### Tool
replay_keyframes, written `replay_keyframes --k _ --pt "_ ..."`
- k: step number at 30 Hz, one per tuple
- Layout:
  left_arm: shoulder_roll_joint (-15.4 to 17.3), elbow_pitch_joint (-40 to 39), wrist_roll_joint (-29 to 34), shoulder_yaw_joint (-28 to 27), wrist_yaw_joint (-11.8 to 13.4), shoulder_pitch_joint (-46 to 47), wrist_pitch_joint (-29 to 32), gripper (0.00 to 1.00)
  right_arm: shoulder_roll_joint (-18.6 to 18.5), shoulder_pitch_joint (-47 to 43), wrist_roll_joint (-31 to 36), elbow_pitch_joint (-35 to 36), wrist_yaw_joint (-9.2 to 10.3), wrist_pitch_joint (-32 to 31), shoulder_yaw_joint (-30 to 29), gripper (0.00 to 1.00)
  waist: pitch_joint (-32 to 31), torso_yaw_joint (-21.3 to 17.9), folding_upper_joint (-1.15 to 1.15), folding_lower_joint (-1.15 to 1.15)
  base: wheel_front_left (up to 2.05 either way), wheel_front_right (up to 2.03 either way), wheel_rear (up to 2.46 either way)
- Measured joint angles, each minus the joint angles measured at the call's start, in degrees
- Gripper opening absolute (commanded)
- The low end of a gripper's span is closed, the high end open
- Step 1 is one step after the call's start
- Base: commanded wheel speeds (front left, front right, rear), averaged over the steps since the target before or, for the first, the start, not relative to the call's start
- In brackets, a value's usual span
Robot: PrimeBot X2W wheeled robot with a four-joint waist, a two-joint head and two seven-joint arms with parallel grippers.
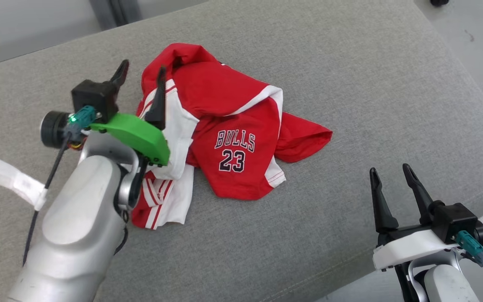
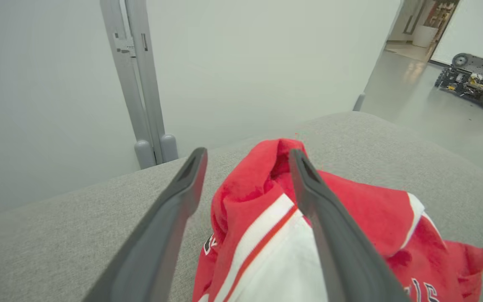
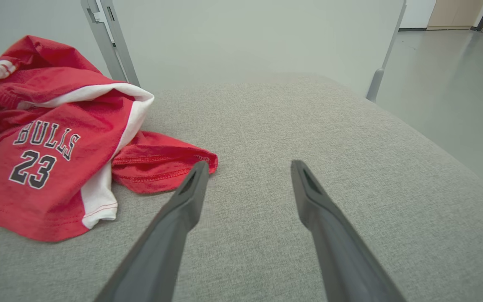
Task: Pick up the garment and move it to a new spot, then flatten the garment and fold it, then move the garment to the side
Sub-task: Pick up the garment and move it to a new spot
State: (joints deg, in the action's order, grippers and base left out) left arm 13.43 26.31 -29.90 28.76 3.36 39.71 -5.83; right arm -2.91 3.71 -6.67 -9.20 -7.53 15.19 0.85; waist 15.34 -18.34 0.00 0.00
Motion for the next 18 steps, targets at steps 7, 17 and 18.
replay_keyframes --k 7,17,18 --pt "-3.69 -13.78 2.81 8.8 -0.65 0.21 8.21 1.0 0.01 0.11 -0.07 0.44 0.0 0.0 1.03 1.0 -0.22 1.82 0.0 0.0 0.0 0.0 0.0" --pt "-6.66 -5.73 4.56 14.12 -1.94 4.42 14.83 1.0 0.0 1.9 -1.99 0.55 0.0 0.0 2.48 1.0 3.3 -0.73 0.0 0.0 0.0 0.0 0.0" --pt "-6.6 -4.03 5.03 14.48 -2.21 5.04 15.36 1.0 0.0 1.95 -2.18 0.48 0.0 0.0 2.5 1.0 3.72 -1.06 0.0 0.0 0.0 0.0 0.0"
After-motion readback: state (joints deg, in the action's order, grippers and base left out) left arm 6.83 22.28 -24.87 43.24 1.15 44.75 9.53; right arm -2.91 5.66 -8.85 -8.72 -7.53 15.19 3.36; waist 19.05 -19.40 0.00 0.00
